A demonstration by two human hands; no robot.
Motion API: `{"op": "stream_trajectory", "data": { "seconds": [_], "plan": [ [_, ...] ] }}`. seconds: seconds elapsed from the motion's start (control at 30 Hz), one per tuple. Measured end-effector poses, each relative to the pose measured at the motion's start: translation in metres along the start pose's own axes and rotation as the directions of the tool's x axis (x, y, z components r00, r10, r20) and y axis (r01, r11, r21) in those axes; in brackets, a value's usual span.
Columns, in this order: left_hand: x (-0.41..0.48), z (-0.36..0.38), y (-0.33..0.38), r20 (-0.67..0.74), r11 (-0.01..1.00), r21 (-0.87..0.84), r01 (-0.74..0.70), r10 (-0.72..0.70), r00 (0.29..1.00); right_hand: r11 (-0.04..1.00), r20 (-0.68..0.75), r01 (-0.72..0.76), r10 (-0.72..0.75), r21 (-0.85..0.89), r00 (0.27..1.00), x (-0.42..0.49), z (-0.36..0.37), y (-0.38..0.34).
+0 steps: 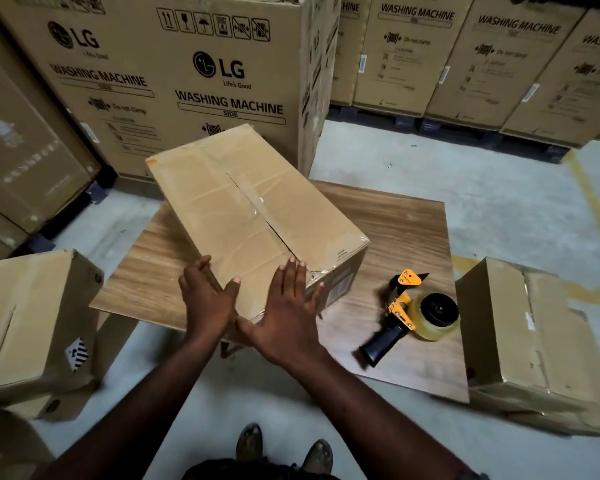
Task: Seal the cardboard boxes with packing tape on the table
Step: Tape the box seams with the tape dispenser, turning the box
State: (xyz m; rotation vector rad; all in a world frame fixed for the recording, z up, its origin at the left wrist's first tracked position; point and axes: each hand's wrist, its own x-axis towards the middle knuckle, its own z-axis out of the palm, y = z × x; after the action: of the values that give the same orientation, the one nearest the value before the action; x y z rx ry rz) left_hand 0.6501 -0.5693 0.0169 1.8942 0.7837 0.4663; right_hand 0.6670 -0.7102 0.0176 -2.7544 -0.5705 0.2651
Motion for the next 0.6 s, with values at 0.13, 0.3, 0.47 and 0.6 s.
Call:
{"op": "stream_trajectory", "data": {
  "seconds": [0.13, 0.3, 0.47, 0.6],
  "plan": [
    [-0.006, 0.004, 0.017, 0.053, 0.94, 0.116, -0.321, 0.317, 0.947, 0.997, 0.077, 0.072, -0.074, 0.016, 0.994, 0.001, -0.014, 0.018],
    [-0.01, 0.012, 0.005, 0.258, 0.867, 0.223, -0.447, 0.389, 0.884, 0.968, 0.134, 0.24, -0.247, 0.067, 0.96, 0.02, -0.049, 0.1],
    [-0.005, 0.018, -0.002, 0.348, 0.792, 0.367, -0.488, 0.37, 0.862, 0.971, 0.187, 0.227, -0.237, 0.074, 0.953, 0.046, -0.083, 0.139],
    [0.016, 0.01, -0.006, 0.32, 0.783, 0.434, -0.447, 0.33, 0.888, 0.992, 0.151, 0.11, -0.1, -0.058, 0.983, 0.032, -0.066, 0.092]
  ]
}}
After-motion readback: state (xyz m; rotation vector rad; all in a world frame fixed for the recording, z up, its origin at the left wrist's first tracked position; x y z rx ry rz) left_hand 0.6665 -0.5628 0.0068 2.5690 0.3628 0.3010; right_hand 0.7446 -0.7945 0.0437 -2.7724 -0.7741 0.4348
